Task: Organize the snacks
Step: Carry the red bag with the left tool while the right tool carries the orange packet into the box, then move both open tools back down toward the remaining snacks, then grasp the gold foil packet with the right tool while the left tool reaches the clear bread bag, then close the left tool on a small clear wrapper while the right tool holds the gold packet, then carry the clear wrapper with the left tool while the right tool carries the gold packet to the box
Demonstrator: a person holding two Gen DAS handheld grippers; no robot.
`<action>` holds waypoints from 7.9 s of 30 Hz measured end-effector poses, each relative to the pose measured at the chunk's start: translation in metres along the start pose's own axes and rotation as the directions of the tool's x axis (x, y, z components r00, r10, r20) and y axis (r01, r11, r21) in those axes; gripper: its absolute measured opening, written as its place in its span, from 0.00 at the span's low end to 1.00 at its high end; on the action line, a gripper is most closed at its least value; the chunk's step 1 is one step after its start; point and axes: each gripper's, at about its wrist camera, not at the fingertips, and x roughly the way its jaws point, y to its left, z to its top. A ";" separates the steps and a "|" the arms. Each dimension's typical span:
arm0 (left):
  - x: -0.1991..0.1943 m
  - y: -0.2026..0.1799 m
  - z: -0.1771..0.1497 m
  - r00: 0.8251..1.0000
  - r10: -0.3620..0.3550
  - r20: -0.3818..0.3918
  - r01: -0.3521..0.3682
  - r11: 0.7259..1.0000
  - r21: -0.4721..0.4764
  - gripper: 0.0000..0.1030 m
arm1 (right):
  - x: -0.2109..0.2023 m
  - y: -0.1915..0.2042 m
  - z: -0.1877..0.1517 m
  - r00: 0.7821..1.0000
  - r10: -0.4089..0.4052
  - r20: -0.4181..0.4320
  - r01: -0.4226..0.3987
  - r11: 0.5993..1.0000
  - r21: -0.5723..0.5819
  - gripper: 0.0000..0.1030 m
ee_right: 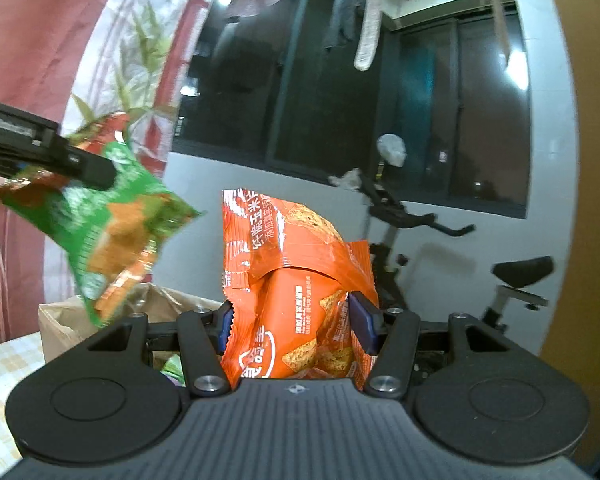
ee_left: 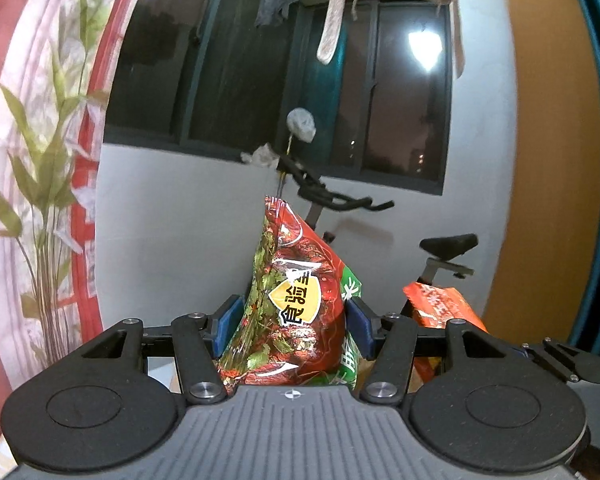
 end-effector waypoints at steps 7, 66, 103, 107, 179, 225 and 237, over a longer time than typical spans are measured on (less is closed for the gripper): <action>0.028 0.011 -0.015 0.996 0.028 -0.086 -0.026 0.999 0.028 0.58 | 0.039 0.012 -0.014 0.998 0.025 -0.054 -0.026 0.999 -0.019 0.56; -0.054 0.043 -0.119 0.931 0.081 -0.355 -0.113 0.991 -0.071 0.79 | -0.054 -0.018 -0.077 0.962 0.080 -0.263 -0.027 0.980 0.197 0.79; -0.059 0.026 -0.186 0.843 0.013 -0.537 -0.096 0.987 -0.127 0.78 | -0.100 0.003 -0.191 0.697 0.192 -0.691 -0.124 0.981 0.148 0.58; -0.059 0.022 -0.189 0.838 0.011 -0.546 -0.088 0.990 -0.114 0.78 | -0.091 0.002 -0.191 0.710 0.201 -0.674 -0.120 0.979 0.166 0.57; -0.022 0.037 -0.209 0.809 -0.008 -0.587 -0.170 0.954 -0.247 0.59 | -0.089 0.001 -0.198 0.764 0.198 -0.614 -0.076 0.973 0.218 0.59; -0.040 0.016 -0.062 0.982 -0.091 -0.167 0.080 0.994 -0.071 0.05 | -0.052 -0.027 -0.026 0.965 0.208 -0.163 -0.192 0.976 0.106 0.52; 0.043 0.023 -0.045 0.971 -0.104 -0.217 0.069 0.984 -0.162 0.05 | 0.041 -0.015 -0.001 0.979 0.172 -0.108 -0.156 0.977 0.143 0.52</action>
